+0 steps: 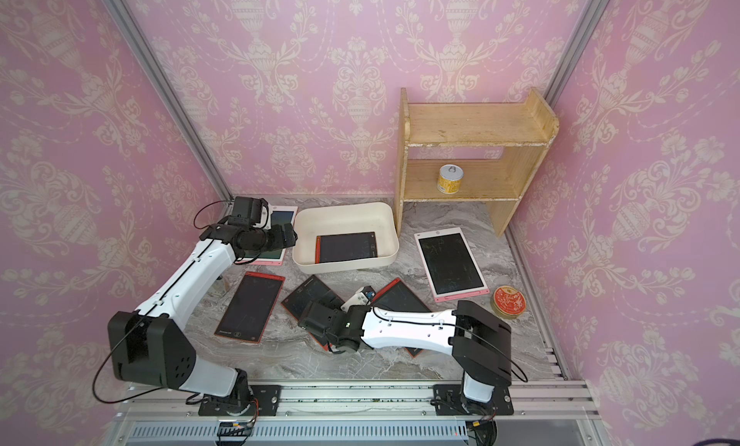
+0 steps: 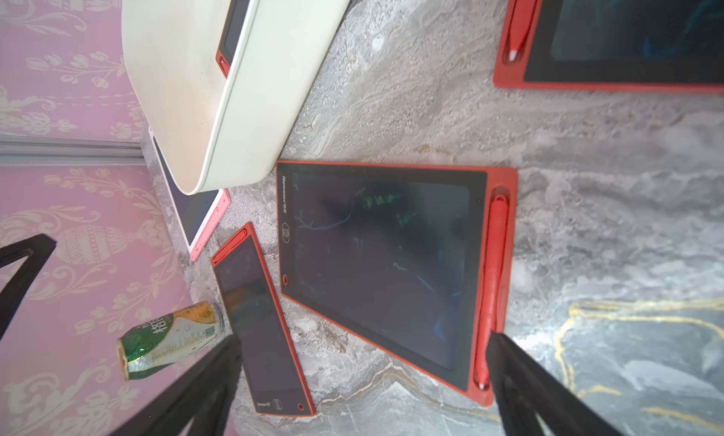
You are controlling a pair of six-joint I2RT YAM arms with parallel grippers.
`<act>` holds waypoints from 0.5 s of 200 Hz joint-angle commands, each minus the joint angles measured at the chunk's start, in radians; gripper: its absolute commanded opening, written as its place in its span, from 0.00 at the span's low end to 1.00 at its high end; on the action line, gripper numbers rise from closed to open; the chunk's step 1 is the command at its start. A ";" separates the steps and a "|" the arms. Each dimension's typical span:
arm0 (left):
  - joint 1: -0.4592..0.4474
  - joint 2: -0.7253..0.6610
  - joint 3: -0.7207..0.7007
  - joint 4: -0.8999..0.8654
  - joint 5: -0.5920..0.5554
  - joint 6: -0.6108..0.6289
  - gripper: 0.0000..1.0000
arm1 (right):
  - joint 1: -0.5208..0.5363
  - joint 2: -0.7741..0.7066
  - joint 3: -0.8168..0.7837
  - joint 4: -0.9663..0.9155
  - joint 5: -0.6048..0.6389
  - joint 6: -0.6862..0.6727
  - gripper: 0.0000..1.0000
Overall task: Take out the writing tablet from the storage box
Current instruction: Place the writing tablet at the center of the board.
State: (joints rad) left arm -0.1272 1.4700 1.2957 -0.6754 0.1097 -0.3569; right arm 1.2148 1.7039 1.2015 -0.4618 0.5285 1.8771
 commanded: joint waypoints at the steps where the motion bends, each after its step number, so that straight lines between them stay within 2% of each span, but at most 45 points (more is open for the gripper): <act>1: 0.006 -0.053 0.039 -0.108 -0.056 -0.006 0.99 | -0.062 -0.051 0.006 -0.093 -0.045 -0.228 0.99; 57: 0.008 -0.150 -0.004 -0.219 -0.093 -0.013 1.00 | -0.256 -0.044 0.066 -0.298 -0.186 -0.751 0.98; 100: 0.008 -0.206 -0.061 -0.266 -0.085 -0.052 0.99 | -0.344 0.026 0.168 -0.432 -0.170 -1.081 0.96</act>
State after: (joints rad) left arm -0.1272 1.2961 1.2823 -0.8669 0.0444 -0.3687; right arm 0.8944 1.6863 1.2995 -0.7685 0.3626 1.0821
